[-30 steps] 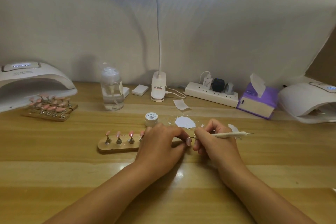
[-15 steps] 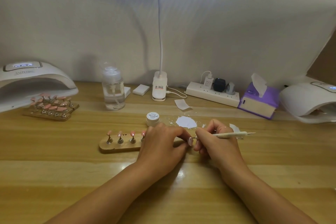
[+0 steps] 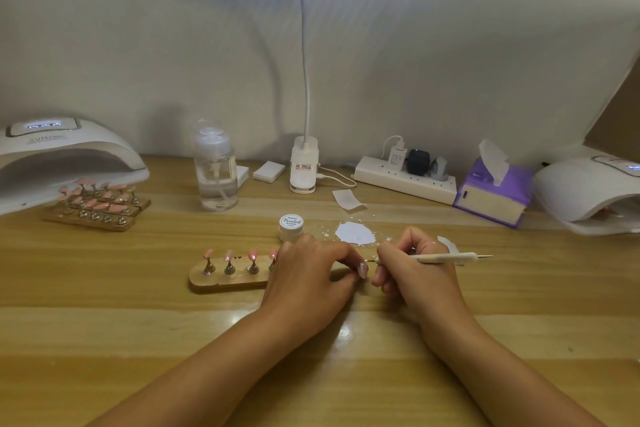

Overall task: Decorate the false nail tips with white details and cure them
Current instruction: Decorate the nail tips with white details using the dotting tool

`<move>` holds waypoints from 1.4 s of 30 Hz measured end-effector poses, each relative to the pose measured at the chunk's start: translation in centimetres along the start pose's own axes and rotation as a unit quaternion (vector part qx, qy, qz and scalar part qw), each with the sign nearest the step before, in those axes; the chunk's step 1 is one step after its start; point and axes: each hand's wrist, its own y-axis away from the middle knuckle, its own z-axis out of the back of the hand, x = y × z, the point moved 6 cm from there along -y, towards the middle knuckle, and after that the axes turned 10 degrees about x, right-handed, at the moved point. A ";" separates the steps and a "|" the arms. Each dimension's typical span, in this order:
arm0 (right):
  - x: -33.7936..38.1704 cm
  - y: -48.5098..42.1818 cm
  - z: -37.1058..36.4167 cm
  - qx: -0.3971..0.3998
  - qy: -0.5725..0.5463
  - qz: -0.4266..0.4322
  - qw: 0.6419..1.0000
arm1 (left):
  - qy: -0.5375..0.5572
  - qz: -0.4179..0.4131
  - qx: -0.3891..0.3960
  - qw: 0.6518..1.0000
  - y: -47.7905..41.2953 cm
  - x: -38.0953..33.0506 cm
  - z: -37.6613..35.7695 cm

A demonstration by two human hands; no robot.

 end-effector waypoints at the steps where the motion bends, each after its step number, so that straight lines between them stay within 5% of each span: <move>1: 0.0 0.0 0.0 0.001 0.000 0.000 1.000 | 0.001 0.000 0.001 1.000 0.0 0.0 0.0; 7: 0.1 0.1 -0.2 0.012 0.014 0.000 1.000 | 0.002 0.000 0.001 1.000 0.0 0.0 0.0; 15: 0.0 0.1 1.2 -0.055 -0.104 0.025 0.993 | 0.001 0.002 0.003 1.000 -0.1 0.0 -0.1; 25: -0.5 -2.5 1.1 -0.054 0.096 -0.022 0.994 | -0.017 0.033 0.009 0.999 0.1 0.2 -0.1; 33: -1.2 -3.4 0.9 -0.024 0.145 -0.036 0.988 | -0.028 0.041 0.018 0.999 0.1 0.3 -0.2; 39: -1.3 -3.6 1.0 -0.024 0.136 -0.036 0.990 | -0.028 0.034 0.016 0.999 0.1 0.2 -0.3; 42: -1.1 -3.2 1.8 -0.069 0.032 -0.029 0.997 | -0.029 0.036 0.018 0.999 0.0 0.3 -0.3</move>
